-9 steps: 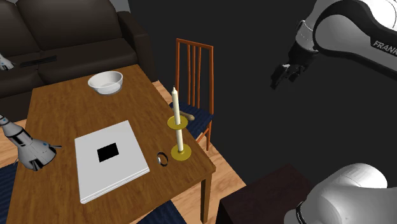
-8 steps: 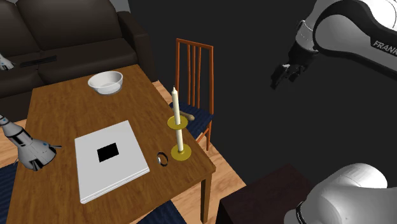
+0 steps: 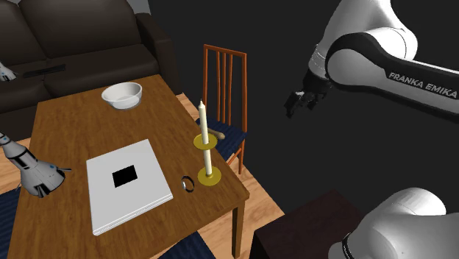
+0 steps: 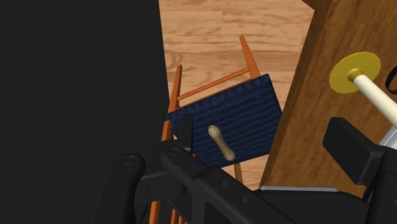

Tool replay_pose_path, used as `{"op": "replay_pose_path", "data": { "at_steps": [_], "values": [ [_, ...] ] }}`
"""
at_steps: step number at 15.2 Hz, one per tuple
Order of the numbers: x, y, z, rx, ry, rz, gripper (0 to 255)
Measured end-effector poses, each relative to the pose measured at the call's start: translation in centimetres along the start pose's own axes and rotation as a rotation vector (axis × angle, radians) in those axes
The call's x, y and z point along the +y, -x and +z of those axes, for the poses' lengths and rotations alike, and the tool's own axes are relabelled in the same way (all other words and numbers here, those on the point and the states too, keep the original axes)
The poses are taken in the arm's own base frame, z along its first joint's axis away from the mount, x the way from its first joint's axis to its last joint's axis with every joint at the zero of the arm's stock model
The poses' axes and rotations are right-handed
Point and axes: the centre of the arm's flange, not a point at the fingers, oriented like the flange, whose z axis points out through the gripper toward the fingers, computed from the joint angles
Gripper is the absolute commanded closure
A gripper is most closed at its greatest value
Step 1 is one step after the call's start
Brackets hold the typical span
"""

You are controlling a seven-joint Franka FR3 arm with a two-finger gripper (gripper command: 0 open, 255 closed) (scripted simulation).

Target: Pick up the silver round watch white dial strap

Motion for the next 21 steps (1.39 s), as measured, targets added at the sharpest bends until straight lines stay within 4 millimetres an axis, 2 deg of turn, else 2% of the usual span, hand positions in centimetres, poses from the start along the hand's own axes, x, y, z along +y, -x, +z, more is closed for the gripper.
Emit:
{"op": "replay_pose_path", "data": {
  "at_steps": [9, 14, 21],
  "values": [
    [-8.5, -2.6, 7.4, -0.022, -0.045, 0.003, 0],
    [-13.7, -3.3, 11.0, -0.033, -0.07, 0.005, 0],
    [-20.9, -5.3, 15.7, -0.051, -0.106, 0.008, 0]
  ]
}}
